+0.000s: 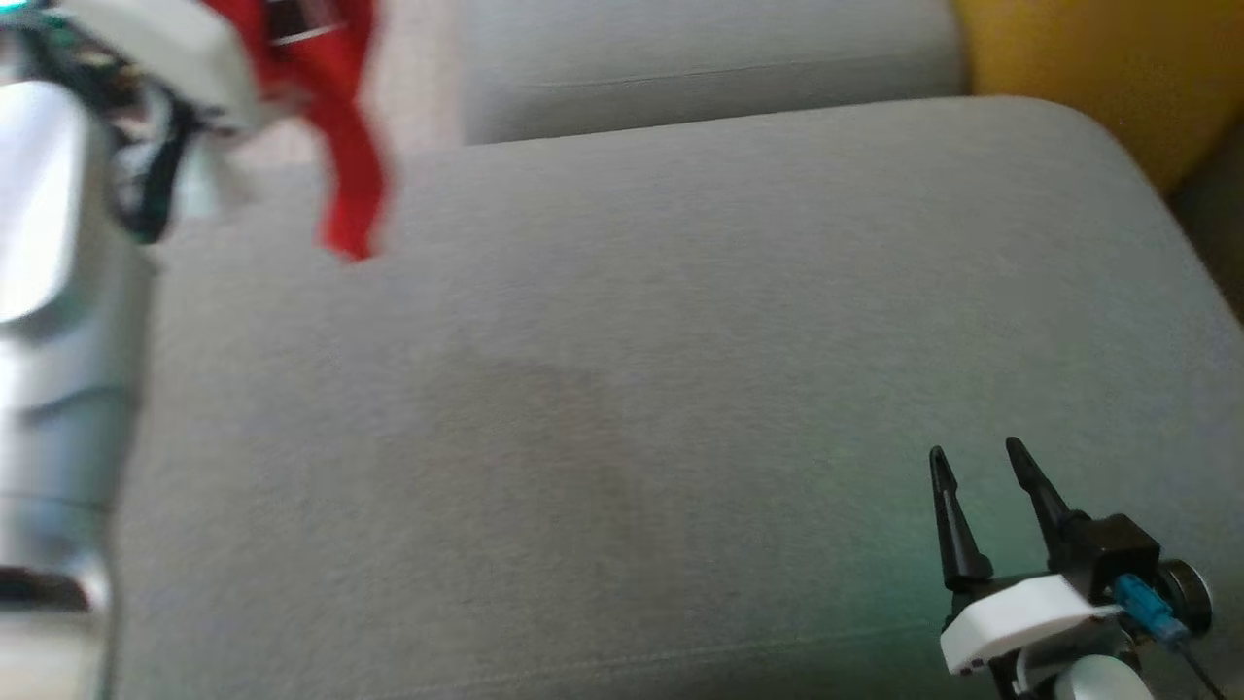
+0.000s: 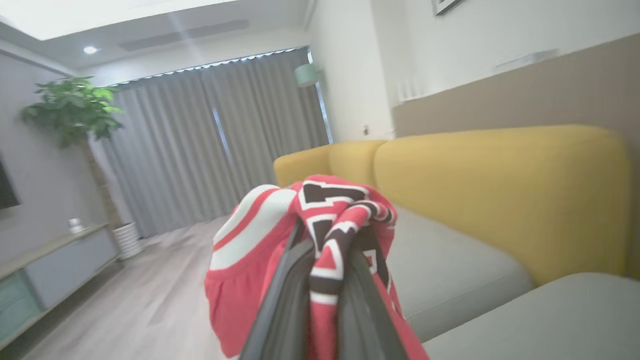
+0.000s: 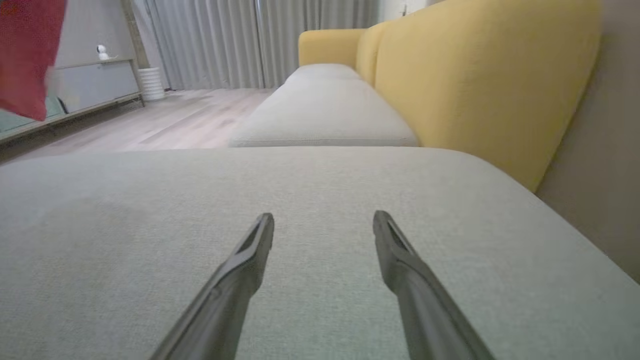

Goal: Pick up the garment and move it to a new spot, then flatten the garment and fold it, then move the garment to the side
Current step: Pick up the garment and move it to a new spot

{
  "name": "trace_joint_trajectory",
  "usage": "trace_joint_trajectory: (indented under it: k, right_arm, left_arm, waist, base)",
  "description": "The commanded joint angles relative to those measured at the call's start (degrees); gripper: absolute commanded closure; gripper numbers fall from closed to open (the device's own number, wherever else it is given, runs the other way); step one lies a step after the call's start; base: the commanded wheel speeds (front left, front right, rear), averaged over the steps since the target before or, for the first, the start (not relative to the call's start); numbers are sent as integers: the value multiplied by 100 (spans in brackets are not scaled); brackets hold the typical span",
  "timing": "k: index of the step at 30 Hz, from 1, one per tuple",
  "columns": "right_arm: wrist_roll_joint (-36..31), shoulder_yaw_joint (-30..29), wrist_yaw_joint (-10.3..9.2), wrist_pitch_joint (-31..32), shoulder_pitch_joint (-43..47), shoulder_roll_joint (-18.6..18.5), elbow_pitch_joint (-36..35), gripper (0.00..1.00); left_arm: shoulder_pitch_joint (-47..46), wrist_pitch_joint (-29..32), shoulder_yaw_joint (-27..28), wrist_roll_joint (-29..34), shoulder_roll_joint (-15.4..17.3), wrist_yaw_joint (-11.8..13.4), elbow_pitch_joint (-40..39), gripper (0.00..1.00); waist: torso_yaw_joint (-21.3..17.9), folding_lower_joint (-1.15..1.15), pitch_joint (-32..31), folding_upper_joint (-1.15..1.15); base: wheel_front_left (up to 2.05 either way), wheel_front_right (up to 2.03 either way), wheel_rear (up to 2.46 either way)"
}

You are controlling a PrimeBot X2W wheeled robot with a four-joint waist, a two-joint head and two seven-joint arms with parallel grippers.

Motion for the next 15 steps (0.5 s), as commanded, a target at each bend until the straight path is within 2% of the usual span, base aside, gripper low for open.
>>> trace_joint_trajectory:
  k: [1,7,12,15]
  right_arm:
    - [23,154,43,-65,-159,-32,-191,0]
    - [70,241,43,-65,-320,-32,-284,0]
    - [132,337,43,-141,-572,-32,-274,0]
    - [178,386,43,-193,-724,-32,-239,0]
  left_arm:
    - [-370,-98,123,-82,33,16,-176,100]
    - [-84,-325,59,-360,-624,123,126,100]
    - [366,-691,81,-430,-814,326,694,100]
    - [711,-852,-16,-310,-775,472,1208,100]
  waist:
    - [-384,1,-5,0]
    - [-819,1,459,0]
    - [-1076,1,953,0]
    - [-1188,1,1202,0]
  base:
    - [0,0,0]
    - [0,0,0]
    - [0,0,0]
    - [0,0,0]
